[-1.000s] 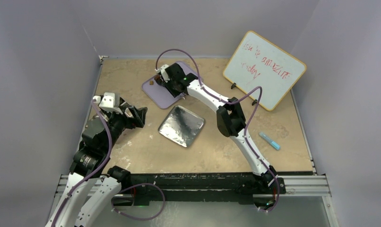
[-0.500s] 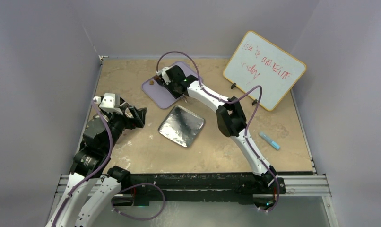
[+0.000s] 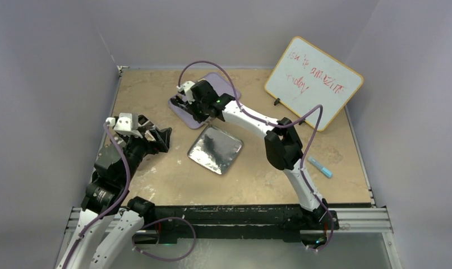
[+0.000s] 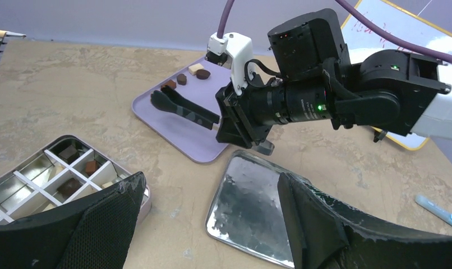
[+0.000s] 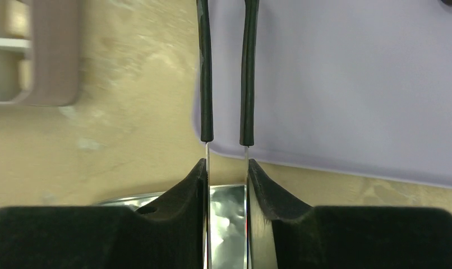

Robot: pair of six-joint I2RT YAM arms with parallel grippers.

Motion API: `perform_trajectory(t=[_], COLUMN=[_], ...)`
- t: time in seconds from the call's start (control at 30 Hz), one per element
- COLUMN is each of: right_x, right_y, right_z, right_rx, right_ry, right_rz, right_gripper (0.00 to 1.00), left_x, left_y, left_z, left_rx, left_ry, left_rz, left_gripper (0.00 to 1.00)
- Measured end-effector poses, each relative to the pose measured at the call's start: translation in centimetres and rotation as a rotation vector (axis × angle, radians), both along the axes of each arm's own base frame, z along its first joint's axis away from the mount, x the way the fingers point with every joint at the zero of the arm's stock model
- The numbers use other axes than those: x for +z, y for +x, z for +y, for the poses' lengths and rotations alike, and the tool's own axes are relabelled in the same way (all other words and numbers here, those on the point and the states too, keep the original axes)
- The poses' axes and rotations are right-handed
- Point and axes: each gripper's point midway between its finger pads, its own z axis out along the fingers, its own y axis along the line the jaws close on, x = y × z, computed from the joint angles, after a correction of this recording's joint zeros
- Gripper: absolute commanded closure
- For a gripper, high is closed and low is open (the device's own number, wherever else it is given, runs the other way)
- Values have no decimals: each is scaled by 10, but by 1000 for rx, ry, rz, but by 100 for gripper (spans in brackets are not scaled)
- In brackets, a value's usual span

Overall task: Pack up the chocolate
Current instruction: Pick up the fake chocolate from the plate, then place the fake chocolate in the packing box.

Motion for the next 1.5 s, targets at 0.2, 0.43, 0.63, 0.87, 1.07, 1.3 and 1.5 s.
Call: perform_trajectory(t=[0.2,0.43,0.63,0.87,1.07,1.3,1.5], right_x=[16,26,37,27,2,-25,-23], right_y=[-23,-50,-69,-97,-115,-125,-123], right_z=[35,68,101,143,172,187,189], right_rx=[42,83,113,167,215,243,241], right_ry=[112,215,283,328,330,313,320], right_rz=[25,79,87,117,141,156,145], right_gripper=[78,78,77,75,75,74,68], left_x=[4,9,14,23,40,51,51], left_y=[-3,-5,-10,-18,-32,-41,-46], left_z=[3,6,8,10,12,14,17], left_rx=[10,22,24,21,2,-6,-5], left_ry=[-7,-14,-24,-48,-83,-95,-96], left_rz=[-20,-39,-60,-90,-132,-165,-171], left_gripper=[14,14,14,14,14,14,13])
